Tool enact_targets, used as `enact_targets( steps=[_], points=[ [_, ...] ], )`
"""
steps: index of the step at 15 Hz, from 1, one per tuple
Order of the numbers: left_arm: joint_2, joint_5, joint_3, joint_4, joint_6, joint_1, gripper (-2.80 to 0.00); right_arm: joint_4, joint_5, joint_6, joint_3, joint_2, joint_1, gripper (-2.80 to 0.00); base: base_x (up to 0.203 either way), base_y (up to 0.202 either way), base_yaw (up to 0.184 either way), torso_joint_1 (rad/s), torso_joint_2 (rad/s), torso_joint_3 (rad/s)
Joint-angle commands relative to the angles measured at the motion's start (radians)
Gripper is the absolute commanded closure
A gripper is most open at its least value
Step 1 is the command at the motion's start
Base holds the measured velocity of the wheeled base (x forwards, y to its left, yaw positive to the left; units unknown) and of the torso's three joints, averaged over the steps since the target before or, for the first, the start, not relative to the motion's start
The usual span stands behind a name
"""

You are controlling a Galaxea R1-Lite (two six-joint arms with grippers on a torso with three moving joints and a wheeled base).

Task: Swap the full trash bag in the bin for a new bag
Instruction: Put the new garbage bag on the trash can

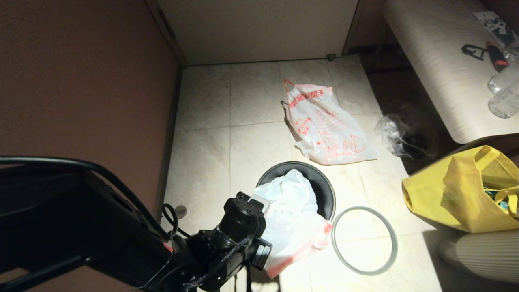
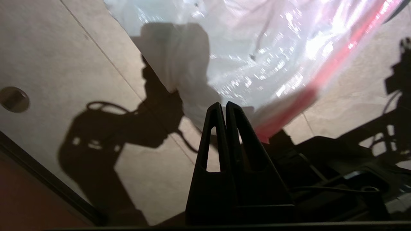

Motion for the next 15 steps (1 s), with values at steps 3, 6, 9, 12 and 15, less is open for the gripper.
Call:
enact_targets(
  steps=[3, 6, 9, 12, 15],
  points=[
    [-0.007, 0.009, 0.15, -0.16, -0.074, -0.07, 0.0, 0.0, 0.0, 0.0, 0.0, 0.0, 0.001, 0.0, 0.0, 0.0, 0.0, 0.0, 0.0, 0.0],
    [0.089, 0.01, 0.228, -0.268, -0.12, -0.064, -2.8, 0.0, 0.0, 0.0, 0.0, 0.0, -0.001, 0.0, 0.0, 0.0, 0.0, 0.0, 0.0, 0.0],
    [0.243, -0.005, 0.238, -0.432, -0.124, -0.025, -2.8, 0.0, 0.0, 0.0, 0.0, 0.0, -0.001, 0.0, 0.0, 0.0, 0.0, 0.0, 0.0, 0.0],
    [0.364, -0.03, 0.232, -0.585, -0.128, -0.024, -2.8, 0.0, 0.0, 0.0, 0.0, 0.0, -0.001, 0.0, 0.0, 0.0, 0.0, 0.0, 0.0, 0.0],
    [0.438, -0.081, 0.226, -0.826, -0.133, -0.005, -2.8, 0.0, 0.0, 0.0, 0.0, 0.0, -0.001, 0.0, 0.0, 0.0, 0.0, 0.0, 0.0, 0.0]
  ],
)
